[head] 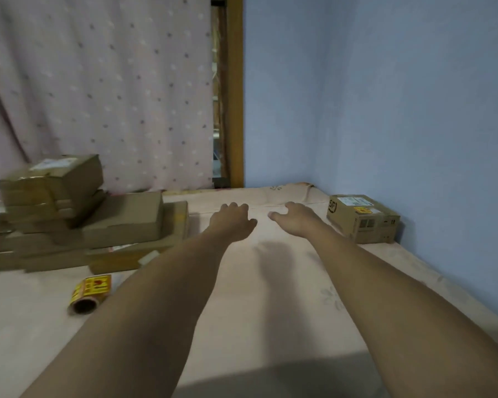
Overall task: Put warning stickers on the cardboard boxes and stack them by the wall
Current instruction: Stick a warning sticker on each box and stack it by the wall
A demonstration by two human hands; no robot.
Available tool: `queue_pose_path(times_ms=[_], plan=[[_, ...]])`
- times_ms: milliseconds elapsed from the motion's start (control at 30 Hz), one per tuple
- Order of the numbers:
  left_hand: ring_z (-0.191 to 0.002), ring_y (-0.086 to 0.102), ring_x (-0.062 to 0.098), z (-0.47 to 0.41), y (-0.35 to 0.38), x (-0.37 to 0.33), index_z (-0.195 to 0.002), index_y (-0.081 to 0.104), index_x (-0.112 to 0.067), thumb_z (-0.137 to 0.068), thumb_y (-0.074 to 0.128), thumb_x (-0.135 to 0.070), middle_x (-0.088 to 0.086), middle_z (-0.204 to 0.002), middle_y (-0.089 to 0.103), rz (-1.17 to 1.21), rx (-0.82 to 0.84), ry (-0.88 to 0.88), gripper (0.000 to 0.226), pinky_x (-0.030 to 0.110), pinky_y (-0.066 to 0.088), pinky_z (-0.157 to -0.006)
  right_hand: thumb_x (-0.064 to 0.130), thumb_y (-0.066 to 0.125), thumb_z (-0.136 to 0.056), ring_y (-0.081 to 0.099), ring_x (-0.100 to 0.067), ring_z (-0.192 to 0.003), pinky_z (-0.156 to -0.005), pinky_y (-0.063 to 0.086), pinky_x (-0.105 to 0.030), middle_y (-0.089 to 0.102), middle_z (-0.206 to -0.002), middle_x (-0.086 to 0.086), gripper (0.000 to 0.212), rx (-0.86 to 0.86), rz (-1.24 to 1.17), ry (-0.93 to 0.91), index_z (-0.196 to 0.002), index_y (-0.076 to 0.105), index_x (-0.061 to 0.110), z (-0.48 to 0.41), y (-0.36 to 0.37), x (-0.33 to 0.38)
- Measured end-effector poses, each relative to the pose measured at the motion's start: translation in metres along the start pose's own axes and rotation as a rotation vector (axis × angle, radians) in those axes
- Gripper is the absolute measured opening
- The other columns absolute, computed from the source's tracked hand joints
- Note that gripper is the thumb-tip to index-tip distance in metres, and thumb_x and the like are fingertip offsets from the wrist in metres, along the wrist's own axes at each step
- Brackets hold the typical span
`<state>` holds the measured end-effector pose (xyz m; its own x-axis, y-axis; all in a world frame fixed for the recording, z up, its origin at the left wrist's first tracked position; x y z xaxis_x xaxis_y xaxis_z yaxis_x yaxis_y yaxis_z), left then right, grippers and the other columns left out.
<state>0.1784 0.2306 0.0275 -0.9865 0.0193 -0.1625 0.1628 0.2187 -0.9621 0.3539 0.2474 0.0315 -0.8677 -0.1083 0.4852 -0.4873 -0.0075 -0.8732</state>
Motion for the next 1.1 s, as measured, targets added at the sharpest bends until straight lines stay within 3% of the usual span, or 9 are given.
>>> queue_pose_path(times_ms=[133,267,367,500,600,767,933,1100], plan=[[-0.127,0.046,0.034,0.028,-0.035,0.082,-0.136,0.050,-0.016,-0.100,0.040,-0.049,0.012,-0.135,0.053,-0.052,-0.021,-0.100,0.051,0.048,0.046,-0.095,0.068,0.044,-0.096,0.031,-0.030,-0.150,-0.117,0.034,-0.045,0.031,-0.165,-0.004,0.081,0.018,0.090,-0.130,-0.158,0.032,0.018,0.011,0.018,0.078],[-0.112,0.056,0.032,0.060,-0.062,0.162,-0.129,0.054,-0.016,-0.098,0.034,-0.043,0.011,-0.128,0.059,-0.056,-0.046,-0.184,0.046,0.045,0.052,-0.092,0.068,0.043,-0.096,0.033,-0.033,-0.148,-0.116,0.036,-0.047,0.031,-0.165,-0.005,0.080,0.061,0.102,-0.228,-0.158,0.032,0.020,0.019,0.047,0.150],[-0.126,0.049,0.033,0.088,-0.073,0.221,-0.138,0.048,-0.016,-0.100,0.042,-0.044,0.012,-0.136,0.052,0.017,-0.074,-0.334,0.047,0.047,0.048,-0.097,0.067,0.042,-0.097,0.034,-0.034,-0.147,-0.115,0.037,-0.047,0.031,-0.165,-0.006,0.077,0.095,0.094,-0.295,-0.158,0.032,0.020,0.025,0.075,0.198],[-0.118,0.050,0.034,0.116,-0.069,0.288,-0.128,0.048,-0.016,-0.099,0.041,-0.047,0.012,-0.129,0.052,0.094,-0.111,-0.517,0.043,0.050,0.048,-0.097,0.066,0.047,-0.097,0.039,-0.034,-0.144,-0.113,0.040,-0.048,0.037,-0.162,-0.007,0.076,0.147,0.062,-0.310,-0.157,0.033,0.022,0.030,0.122,0.238],[-0.121,0.051,0.034,0.129,-0.060,0.324,-0.133,0.046,-0.013,-0.100,0.041,-0.049,0.015,-0.132,0.052,0.167,-0.115,-0.615,0.049,0.049,0.048,-0.099,0.067,0.049,-0.095,0.040,-0.035,-0.145,-0.112,0.042,-0.052,0.039,-0.161,-0.006,0.074,0.172,0.040,-0.277,-0.155,0.037,0.025,0.027,0.153,0.251],[-0.113,0.057,0.032,0.128,-0.042,0.348,-0.134,0.049,-0.016,-0.095,0.036,-0.056,0.014,-0.130,0.057,0.273,-0.113,-0.622,0.057,0.050,0.051,-0.095,0.066,0.049,-0.095,0.042,-0.034,-0.143,-0.109,0.045,-0.052,0.038,-0.161,-0.004,0.075,0.195,0.028,-0.256,-0.156,0.036,0.024,0.015,0.182,0.261],[-0.127,0.052,0.032,0.113,-0.033,0.340,-0.147,0.041,-0.008,-0.102,0.044,-0.048,0.016,-0.141,0.052,0.518,-0.186,-0.675,0.060,0.046,0.048,-0.103,0.065,0.050,-0.094,0.042,-0.034,-0.143,-0.111,0.043,-0.051,0.039,-0.160,-0.006,0.080,0.205,-0.104,-0.222,-0.159,0.026,0.024,0.003,0.199,0.269],[-0.120,0.055,0.034,0.100,-0.018,0.335,-0.143,0.041,-0.005,-0.101,0.051,-0.041,0.018,-0.137,0.052,0.771,-0.261,-0.744,0.057,0.049,0.051,-0.101,0.061,0.054,-0.094,0.045,-0.033,-0.140,-0.111,0.043,-0.051,0.043,-0.156,-0.006,0.079,0.224,-0.285,-0.142,-0.157,0.026,0.022,-0.007,0.209,0.271]])
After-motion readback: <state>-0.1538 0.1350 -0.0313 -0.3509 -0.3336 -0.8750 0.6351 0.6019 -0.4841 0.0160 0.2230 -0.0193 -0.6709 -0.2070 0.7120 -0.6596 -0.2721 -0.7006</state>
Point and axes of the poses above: each hand's wrist, its own z-axis away from the middle knuckle, its own y-axis out of the palm, x = y × z, the point moved 6 cm from there along -z, towards the middle knuckle
